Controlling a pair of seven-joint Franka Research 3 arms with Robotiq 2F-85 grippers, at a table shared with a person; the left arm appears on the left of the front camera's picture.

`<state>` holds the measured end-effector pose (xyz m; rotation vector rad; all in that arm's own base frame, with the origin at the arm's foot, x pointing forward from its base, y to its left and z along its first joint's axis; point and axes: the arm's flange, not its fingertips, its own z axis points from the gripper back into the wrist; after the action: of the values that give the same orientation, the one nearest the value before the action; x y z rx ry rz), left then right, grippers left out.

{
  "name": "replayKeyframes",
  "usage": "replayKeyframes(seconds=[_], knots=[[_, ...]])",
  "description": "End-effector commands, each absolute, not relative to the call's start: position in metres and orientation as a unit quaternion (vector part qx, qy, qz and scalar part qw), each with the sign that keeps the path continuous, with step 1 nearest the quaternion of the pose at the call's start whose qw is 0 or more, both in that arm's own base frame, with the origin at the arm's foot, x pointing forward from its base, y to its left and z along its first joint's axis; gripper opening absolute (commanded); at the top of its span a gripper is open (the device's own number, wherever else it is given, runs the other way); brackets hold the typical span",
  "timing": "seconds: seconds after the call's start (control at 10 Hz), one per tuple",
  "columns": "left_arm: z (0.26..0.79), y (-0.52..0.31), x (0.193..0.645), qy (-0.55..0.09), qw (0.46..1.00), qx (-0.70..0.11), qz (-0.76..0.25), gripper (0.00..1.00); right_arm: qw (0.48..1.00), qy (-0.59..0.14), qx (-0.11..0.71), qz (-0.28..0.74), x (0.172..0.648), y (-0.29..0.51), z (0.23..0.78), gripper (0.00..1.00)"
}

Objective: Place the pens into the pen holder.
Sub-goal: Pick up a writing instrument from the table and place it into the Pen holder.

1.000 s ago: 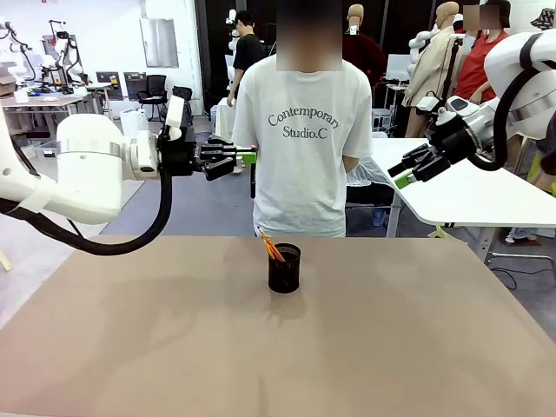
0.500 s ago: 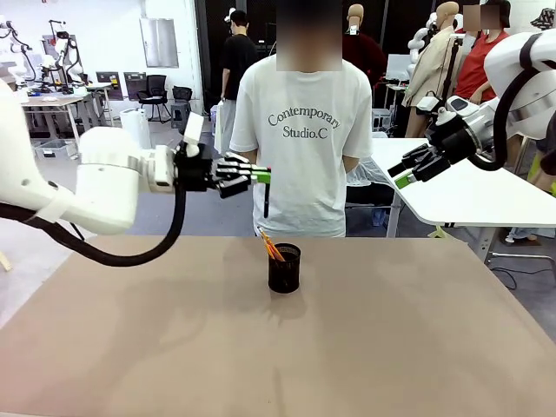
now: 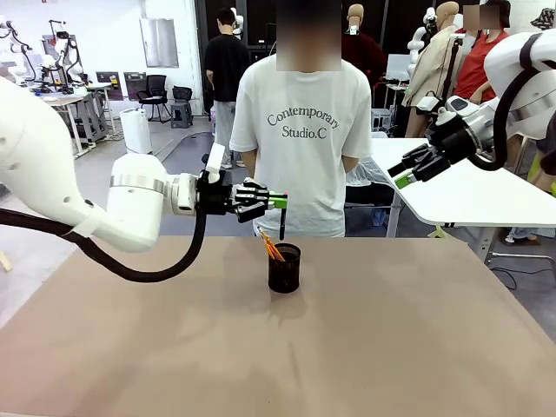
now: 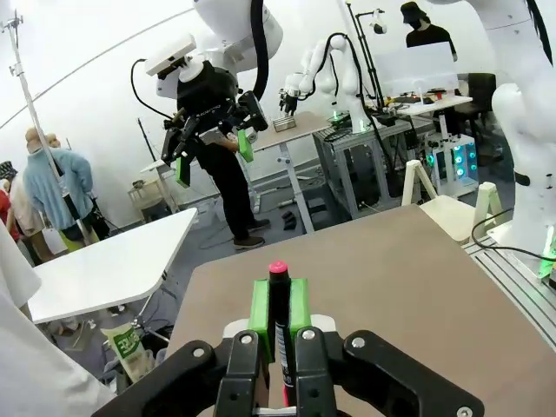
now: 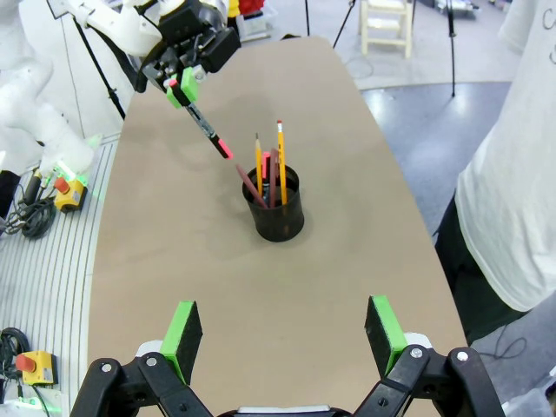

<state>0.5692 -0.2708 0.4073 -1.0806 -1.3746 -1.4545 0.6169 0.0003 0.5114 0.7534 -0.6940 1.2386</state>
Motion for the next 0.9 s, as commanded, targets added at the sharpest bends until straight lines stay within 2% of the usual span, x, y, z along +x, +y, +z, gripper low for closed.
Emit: replayKeyframes(seconds=[0.0, 0.6, 0.8], knots=[[0.399, -0.279, 0.584, -0.565, 0.402, -0.440, -0.571, 0.00, 0.693, -0.312, 0.336, 0.556, 0.617, 0.001, 0.514, 1.00], [0.369, -0.285, 0.604, -0.557, 0.418, -0.450, -0.559, 0.00, 0.693, -0.312, 0.336, 0.556, 0.617, 0.001, 0.514, 1.00], [0.368, -0.285, 0.606, -0.561, 0.411, -0.452, -0.558, 0.40, 0.693, -0.312, 0.336, 0.556, 0.617, 0.001, 0.514, 1.00]])
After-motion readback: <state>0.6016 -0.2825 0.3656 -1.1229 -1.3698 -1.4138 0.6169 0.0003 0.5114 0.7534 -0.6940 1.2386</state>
